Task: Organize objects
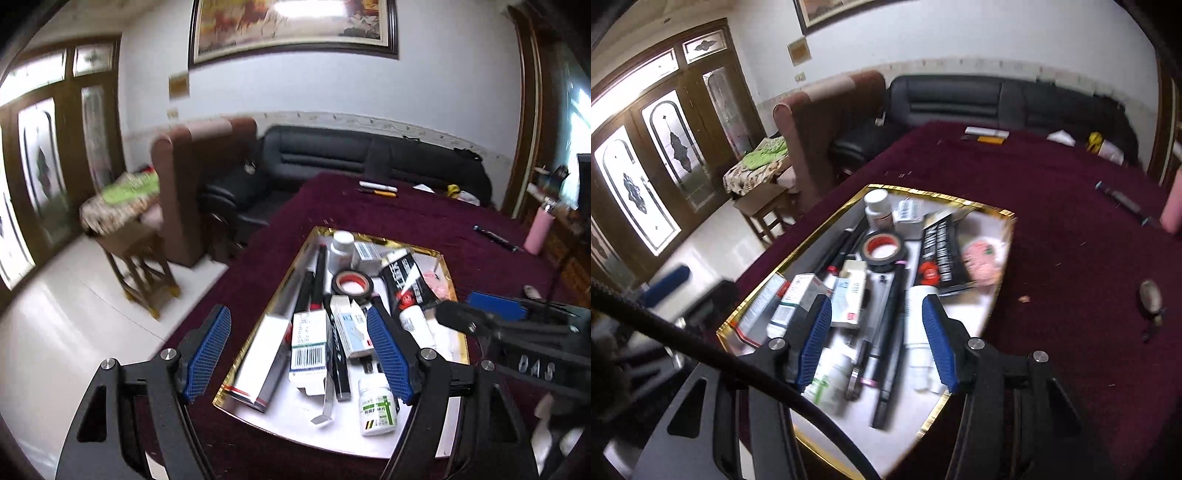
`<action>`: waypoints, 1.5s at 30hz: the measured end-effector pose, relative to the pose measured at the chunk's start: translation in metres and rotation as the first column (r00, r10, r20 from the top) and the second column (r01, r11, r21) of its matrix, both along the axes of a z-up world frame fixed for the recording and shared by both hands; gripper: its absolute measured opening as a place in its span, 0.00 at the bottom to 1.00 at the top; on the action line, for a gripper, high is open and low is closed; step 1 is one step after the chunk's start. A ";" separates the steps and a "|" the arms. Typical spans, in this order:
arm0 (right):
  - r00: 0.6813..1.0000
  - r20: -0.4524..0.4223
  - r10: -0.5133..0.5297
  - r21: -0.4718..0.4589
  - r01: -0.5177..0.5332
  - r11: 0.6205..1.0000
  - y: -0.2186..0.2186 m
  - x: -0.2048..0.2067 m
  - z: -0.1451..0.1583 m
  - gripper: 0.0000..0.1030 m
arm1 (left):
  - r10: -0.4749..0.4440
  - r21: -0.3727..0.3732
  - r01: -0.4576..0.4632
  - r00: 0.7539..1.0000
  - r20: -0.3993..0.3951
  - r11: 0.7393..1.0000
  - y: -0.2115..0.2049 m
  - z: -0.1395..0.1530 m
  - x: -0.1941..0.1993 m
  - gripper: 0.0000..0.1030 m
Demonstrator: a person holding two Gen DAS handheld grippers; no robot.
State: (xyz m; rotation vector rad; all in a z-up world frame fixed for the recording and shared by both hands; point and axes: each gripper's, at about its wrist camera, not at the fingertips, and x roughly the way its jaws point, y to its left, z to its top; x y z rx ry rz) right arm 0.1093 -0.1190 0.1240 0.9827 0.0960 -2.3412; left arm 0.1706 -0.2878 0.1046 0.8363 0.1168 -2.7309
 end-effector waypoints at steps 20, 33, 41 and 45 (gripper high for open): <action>0.998 -0.034 -0.053 -0.044 0.051 0.998 0.057 0.008 0.002 0.54 | -0.022 -0.180 0.025 1.000 0.020 0.983 0.068 0.018 -0.004 0.69; 0.981 -0.150 -0.120 -0.047 0.114 0.992 0.068 0.019 0.009 0.54 | 0.000 -0.193 -0.025 0.992 -0.128 0.981 0.075 0.044 0.010 0.69; 0.879 -0.389 -0.277 -0.120 0.249 0.961 0.077 0.048 0.029 1.00 | -0.068 0.147 0.116 0.953 -0.296 0.982 0.033 0.067 0.038 0.99; 0.904 -0.355 -0.240 -0.055 0.237 0.970 0.068 0.046 0.021 1.00 | 0.066 0.271 0.009 0.961 -0.269 0.963 0.005 0.059 0.037 0.99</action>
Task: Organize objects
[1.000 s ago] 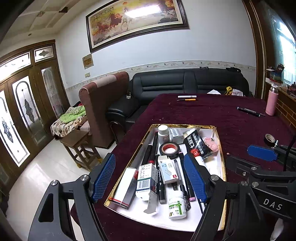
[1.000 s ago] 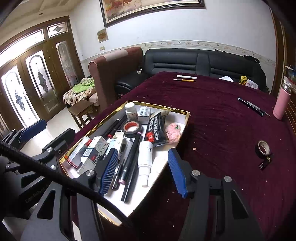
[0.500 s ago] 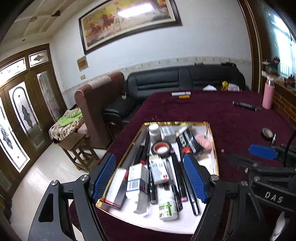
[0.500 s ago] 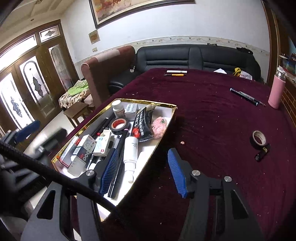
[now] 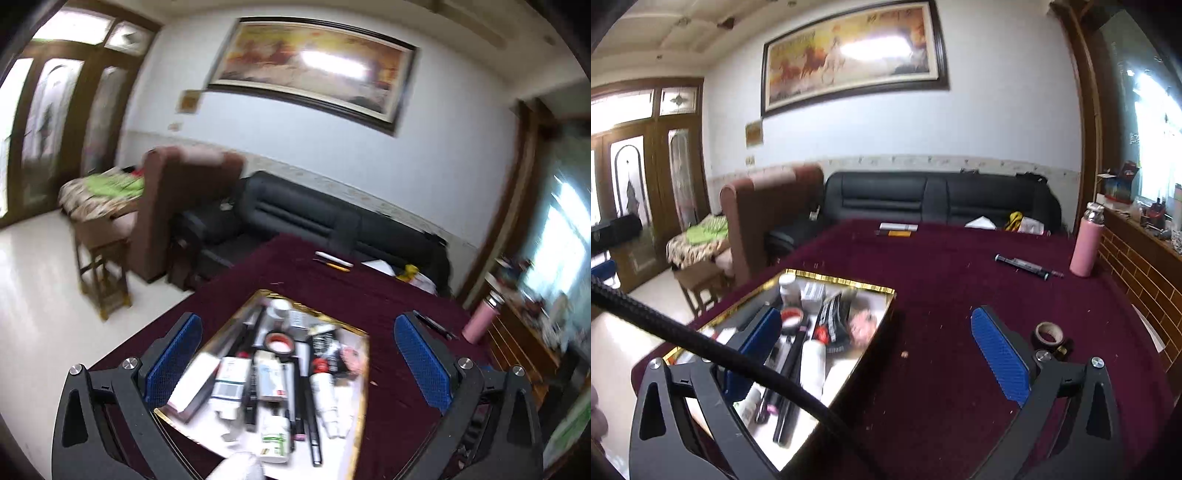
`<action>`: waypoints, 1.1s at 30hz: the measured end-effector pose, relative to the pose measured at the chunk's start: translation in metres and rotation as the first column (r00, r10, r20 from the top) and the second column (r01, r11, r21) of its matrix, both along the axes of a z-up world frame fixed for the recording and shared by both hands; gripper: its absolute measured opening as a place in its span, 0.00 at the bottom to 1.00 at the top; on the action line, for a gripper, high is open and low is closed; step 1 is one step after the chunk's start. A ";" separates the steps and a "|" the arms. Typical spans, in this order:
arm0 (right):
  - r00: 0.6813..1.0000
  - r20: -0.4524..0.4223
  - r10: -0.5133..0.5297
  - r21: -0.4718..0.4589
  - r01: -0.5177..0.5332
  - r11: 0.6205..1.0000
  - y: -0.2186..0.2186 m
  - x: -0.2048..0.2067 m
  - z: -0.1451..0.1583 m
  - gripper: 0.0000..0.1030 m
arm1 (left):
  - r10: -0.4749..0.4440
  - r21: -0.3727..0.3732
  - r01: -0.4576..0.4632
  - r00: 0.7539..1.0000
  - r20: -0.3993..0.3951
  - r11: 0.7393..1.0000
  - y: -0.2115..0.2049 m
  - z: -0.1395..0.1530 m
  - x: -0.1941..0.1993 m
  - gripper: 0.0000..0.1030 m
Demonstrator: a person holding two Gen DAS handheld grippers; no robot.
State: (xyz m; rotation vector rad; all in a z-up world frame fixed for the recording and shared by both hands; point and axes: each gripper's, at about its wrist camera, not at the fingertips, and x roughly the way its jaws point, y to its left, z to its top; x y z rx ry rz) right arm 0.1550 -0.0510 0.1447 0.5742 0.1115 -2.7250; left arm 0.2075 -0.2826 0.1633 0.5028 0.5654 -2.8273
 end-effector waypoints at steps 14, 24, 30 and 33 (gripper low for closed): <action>0.986 0.007 0.169 0.208 -0.166 0.964 -0.055 0.023 -0.022 1.00 | 0.194 -0.036 -0.192 0.978 0.075 0.981 -0.025 -0.024 0.006 0.99; 0.978 0.013 0.207 0.245 -0.204 0.948 -0.068 0.032 -0.029 1.00 | 0.294 -0.101 -0.283 0.948 0.123 0.954 -0.027 -0.036 0.010 0.99; 0.978 0.021 0.209 0.253 -0.207 0.945 -0.068 0.033 -0.032 1.00 | 0.303 -0.094 -0.291 0.938 0.165 0.952 -0.032 -0.045 0.005 0.99; 0.977 0.024 0.210 0.262 -0.209 0.942 -0.070 0.034 -0.034 1.00 | 0.297 -0.100 -0.283 0.936 0.190 0.954 -0.031 -0.049 0.001 0.99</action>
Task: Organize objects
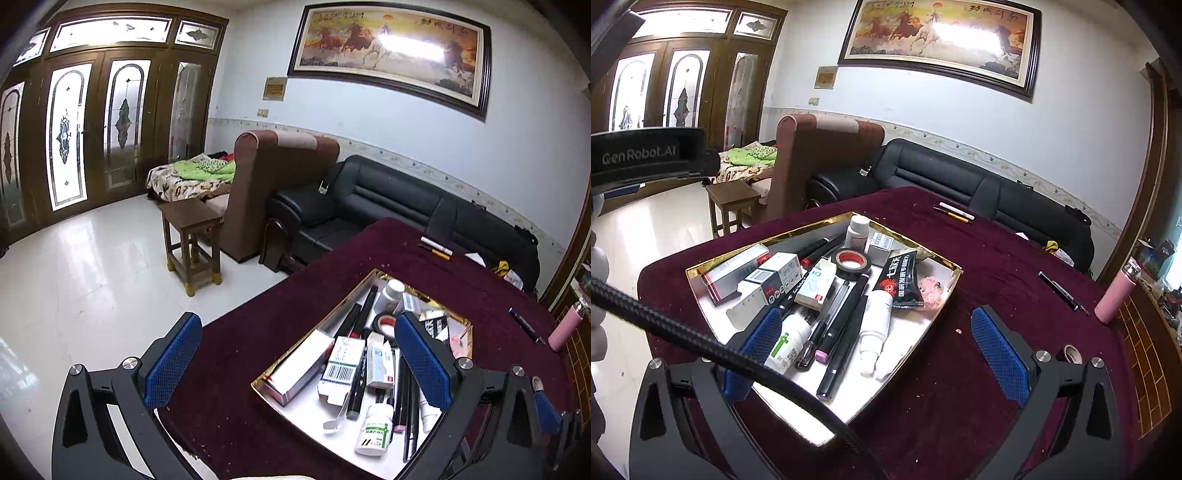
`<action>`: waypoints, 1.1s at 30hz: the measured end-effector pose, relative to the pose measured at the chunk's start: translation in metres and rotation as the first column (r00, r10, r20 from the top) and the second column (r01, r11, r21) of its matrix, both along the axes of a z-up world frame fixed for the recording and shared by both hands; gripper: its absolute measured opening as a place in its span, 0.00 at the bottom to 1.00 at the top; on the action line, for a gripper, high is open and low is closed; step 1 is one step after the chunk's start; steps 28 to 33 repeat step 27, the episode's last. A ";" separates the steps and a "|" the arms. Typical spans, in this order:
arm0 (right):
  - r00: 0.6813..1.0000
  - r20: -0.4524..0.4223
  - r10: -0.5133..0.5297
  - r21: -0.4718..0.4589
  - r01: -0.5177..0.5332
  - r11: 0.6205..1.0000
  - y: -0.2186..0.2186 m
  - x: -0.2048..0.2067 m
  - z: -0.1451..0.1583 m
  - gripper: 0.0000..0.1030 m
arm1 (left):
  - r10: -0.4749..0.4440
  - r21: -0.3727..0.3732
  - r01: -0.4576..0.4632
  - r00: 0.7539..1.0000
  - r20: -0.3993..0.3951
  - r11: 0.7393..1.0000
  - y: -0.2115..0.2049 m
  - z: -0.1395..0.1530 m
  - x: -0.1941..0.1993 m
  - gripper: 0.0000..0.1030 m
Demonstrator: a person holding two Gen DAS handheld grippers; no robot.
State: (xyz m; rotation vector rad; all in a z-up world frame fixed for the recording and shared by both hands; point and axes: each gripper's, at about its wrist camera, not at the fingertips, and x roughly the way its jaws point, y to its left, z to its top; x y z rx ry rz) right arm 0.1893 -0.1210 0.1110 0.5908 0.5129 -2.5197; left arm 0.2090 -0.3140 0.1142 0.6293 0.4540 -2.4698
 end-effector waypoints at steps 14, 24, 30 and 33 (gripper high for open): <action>1.000 0.025 0.010 0.033 -0.011 0.999 -0.009 0.000 -0.007 1.00 | 0.008 0.000 -0.008 0.999 0.035 1.000 -0.002 -0.005 -0.002 0.99; 0.999 0.047 -0.002 0.023 0.001 1.000 -0.007 -0.002 -0.006 1.00 | -0.002 -0.025 0.003 0.999 0.047 1.000 0.005 -0.006 -0.002 0.99; 0.999 0.049 -0.002 0.025 0.001 1.000 -0.007 -0.002 -0.006 1.00 | -0.003 -0.027 0.004 0.999 0.054 1.000 0.005 -0.005 -0.003 0.99; 0.999 0.049 -0.002 0.025 0.001 1.000 -0.007 -0.002 -0.006 1.00 | -0.003 -0.027 0.004 0.999 0.054 1.000 0.005 -0.005 -0.003 0.99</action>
